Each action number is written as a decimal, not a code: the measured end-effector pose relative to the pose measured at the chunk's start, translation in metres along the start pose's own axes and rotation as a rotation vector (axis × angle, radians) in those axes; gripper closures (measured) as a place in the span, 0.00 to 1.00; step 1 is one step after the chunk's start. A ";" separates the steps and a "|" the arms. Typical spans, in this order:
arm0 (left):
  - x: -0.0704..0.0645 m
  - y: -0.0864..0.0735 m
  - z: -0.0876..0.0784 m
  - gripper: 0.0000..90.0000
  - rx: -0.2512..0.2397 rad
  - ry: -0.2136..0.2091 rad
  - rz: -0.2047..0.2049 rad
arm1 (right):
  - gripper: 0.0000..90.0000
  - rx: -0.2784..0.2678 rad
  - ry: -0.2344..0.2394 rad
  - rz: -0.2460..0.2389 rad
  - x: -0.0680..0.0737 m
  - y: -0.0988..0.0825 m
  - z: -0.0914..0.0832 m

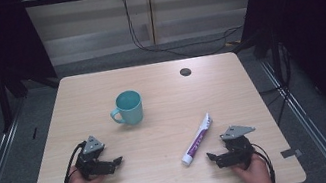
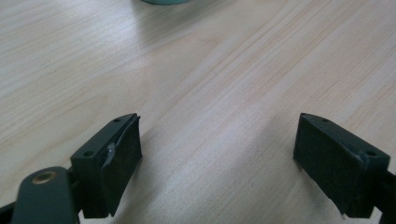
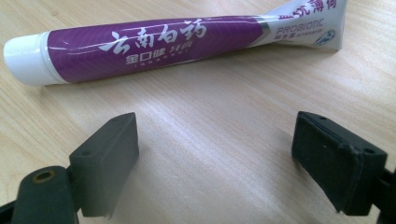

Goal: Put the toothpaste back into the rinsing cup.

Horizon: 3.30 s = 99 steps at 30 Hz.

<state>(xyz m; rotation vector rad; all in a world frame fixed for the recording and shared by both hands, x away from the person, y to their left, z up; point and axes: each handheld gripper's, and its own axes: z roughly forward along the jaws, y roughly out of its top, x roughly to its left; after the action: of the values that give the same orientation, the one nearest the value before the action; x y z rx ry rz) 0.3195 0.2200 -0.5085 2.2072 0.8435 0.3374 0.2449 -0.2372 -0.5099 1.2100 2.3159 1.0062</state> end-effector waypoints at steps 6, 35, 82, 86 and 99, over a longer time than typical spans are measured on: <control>0.000 0.000 0.000 0.16 0.000 0.000 0.000 | 0.16 0.024 0.021 -0.017 -0.002 0.001 -0.002; 0.000 -0.001 0.000 0.16 -0.006 0.001 -0.004 | 0.23 0.290 0.113 -0.442 -0.020 0.083 0.009; -0.001 -0.001 -0.001 0.17 -0.004 0.006 -0.004 | 0.84 0.402 0.293 -0.455 -0.009 0.098 0.048; 0.000 -0.001 -0.001 0.16 -0.003 0.006 0.004 | 0.84 0.390 0.281 -0.439 -0.011 0.095 0.044; -0.003 0.004 -0.005 0.22 0.027 -0.011 0.037 | 0.84 0.366 0.268 -0.446 -0.013 0.102 0.026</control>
<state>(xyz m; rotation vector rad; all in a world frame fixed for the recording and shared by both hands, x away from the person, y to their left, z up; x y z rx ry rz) 0.3169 0.2186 -0.5021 2.2503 0.8062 0.3332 0.3262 -0.1975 -0.4542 0.6369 2.8953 0.6325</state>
